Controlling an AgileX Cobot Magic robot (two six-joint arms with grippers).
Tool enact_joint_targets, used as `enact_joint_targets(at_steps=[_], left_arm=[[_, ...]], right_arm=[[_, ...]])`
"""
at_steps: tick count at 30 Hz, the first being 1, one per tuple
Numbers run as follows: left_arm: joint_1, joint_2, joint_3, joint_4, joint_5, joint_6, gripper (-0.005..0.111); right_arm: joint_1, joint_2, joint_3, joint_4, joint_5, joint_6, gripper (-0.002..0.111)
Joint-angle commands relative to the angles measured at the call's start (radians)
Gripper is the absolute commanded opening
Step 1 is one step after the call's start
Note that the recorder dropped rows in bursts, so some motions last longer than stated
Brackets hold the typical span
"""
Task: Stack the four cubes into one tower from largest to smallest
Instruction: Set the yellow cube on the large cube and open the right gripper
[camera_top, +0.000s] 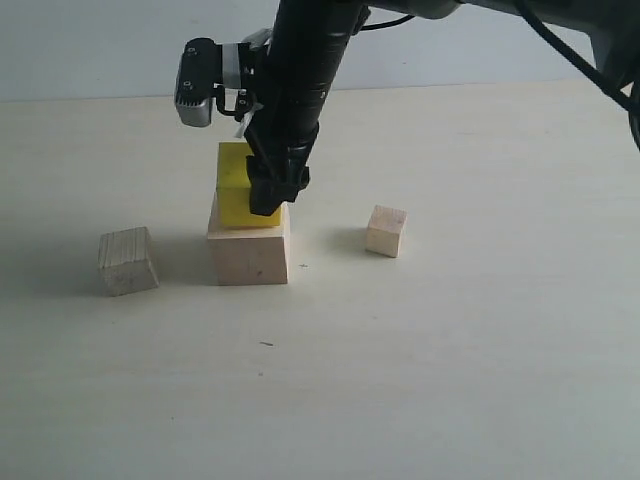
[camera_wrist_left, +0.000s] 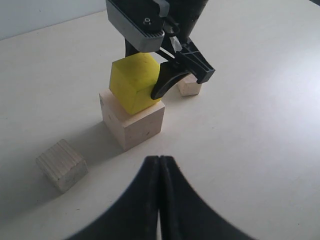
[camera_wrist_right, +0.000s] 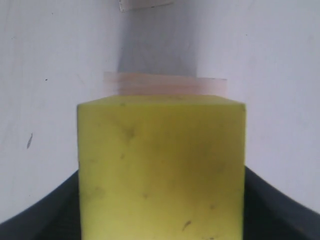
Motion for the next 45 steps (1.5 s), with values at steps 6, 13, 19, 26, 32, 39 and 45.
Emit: enact_joint_targets(at_steps=[6,13,19,26,32,39,45], left_arm=[[-0.002,0.002,0.003,0.01,-0.004,0.024,0.0],[-0.002,0.002,0.003,0.01,-0.004,0.024,0.0],[-0.002,0.002,0.003,0.012,-0.004,0.027,0.0],[-0.002,0.002,0.003,0.034,-0.001,0.027,0.0],[-0.002,0.002,0.003,0.037,0.003,0.027,0.0],[-0.002,0.002,0.003,0.042,0.003,0.027,0.0],[-0.002,0.002,0.003,0.052,0.003,0.027,0.0]], right_arm=[[0.001,0.012,-0.01,0.031,-0.016,0.005,0.0],[0.001,0.031,-0.01,0.028,-0.001,0.005,0.004],[0.001,0.031,-0.01,0.026,0.002,0.005,0.029],[0.001,0.031,-0.01,0.034,-0.042,0.005,0.071],[0.001,0.031,-0.01,0.047,-0.051,0.005,0.074],[0.001,0.025,-0.01,0.05,-0.051,0.016,0.075],[0.001,0.014,-0.01,0.056,-0.071,0.06,0.088]])
